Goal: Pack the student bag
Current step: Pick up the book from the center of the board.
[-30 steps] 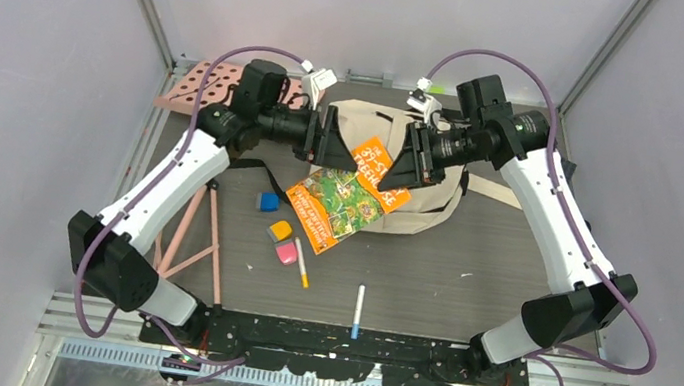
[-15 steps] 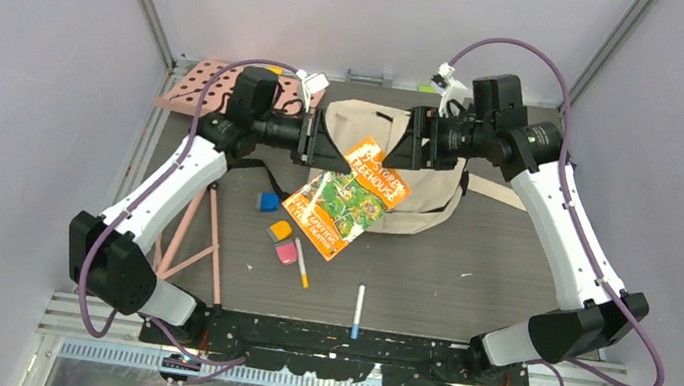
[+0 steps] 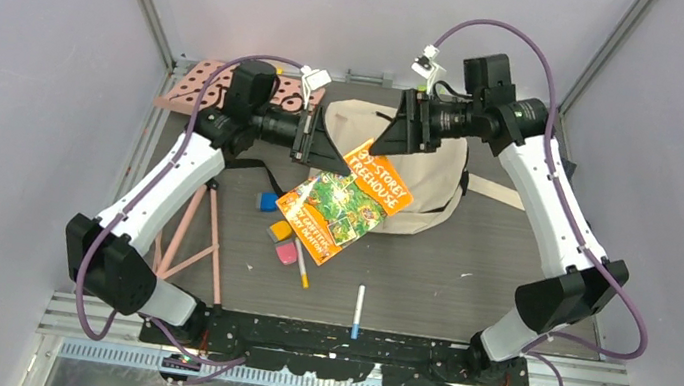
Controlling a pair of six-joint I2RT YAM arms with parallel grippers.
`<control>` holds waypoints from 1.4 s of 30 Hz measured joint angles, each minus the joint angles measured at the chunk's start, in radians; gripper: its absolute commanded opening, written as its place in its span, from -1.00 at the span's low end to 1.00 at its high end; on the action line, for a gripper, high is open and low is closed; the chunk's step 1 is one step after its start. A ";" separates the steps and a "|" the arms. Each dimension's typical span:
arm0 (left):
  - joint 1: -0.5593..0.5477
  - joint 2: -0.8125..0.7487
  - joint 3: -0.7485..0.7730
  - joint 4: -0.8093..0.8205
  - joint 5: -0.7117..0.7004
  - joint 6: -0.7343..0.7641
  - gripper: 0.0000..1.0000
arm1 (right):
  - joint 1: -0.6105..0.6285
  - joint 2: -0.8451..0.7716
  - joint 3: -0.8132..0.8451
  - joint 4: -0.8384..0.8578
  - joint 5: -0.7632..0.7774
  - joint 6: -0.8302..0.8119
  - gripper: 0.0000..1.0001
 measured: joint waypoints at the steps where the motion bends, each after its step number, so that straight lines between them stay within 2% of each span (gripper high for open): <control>1: 0.000 0.000 0.002 -0.001 0.003 -0.001 -1.00 | 0.003 0.013 0.004 -0.007 -0.033 0.000 0.52; 7: 0.000 0.000 0.016 0.010 0.006 -0.007 -1.00 | 0.019 0.036 -0.012 -0.065 -0.167 -0.010 0.33; 13: 0.000 0.000 0.034 0.039 0.009 -0.014 -1.00 | 0.028 0.036 -0.055 -0.134 -0.261 -0.034 -0.09; 14: -0.001 0.001 0.034 0.039 0.010 -0.016 -1.00 | 0.027 0.036 -0.058 -0.139 -0.270 -0.040 -0.32; 15: -0.002 0.002 0.034 0.039 0.009 -0.019 -1.00 | 0.027 0.035 -0.063 -0.145 -0.282 -0.043 -0.46; 16: -0.002 0.005 0.034 0.038 0.008 -0.021 -1.00 | 0.027 0.035 -0.066 -0.148 -0.290 -0.049 -0.74; 17: -0.002 0.007 0.034 0.035 0.005 -0.020 -0.99 | 0.027 0.035 -0.070 -0.150 -0.303 -0.049 -0.86; 18: -0.002 0.011 0.034 0.031 0.007 -0.022 -0.84 | 0.027 0.034 -0.073 -0.151 -0.303 -0.052 -0.95; 21: -0.003 0.018 0.034 0.015 -0.008 0.003 -0.11 | 0.026 0.032 -0.079 -0.155 -0.289 -0.055 -0.98; 22: -0.004 0.018 0.034 0.004 -0.025 0.022 0.06 | 0.025 0.032 -0.080 -0.151 -0.274 -0.052 -0.98; 24: -0.005 0.018 0.036 -0.018 -0.090 0.064 0.22 | 0.019 0.028 -0.083 -0.138 -0.221 -0.040 -0.98; 27: -0.002 0.018 0.035 -0.036 -0.246 0.119 0.24 | -0.018 -0.010 -0.140 -0.090 -0.092 0.023 -0.98; 33: -0.059 0.046 -0.025 0.128 -0.608 0.124 0.35 | -0.262 -0.116 -0.230 0.035 0.183 0.165 -0.98; 36: -0.137 0.164 0.023 0.203 -0.746 0.103 0.28 | -0.333 -0.149 -0.228 0.053 0.385 0.196 -0.99; 42: -0.278 0.545 0.307 0.239 -0.940 0.040 0.26 | -0.355 -0.168 -0.222 0.045 0.782 0.216 -0.99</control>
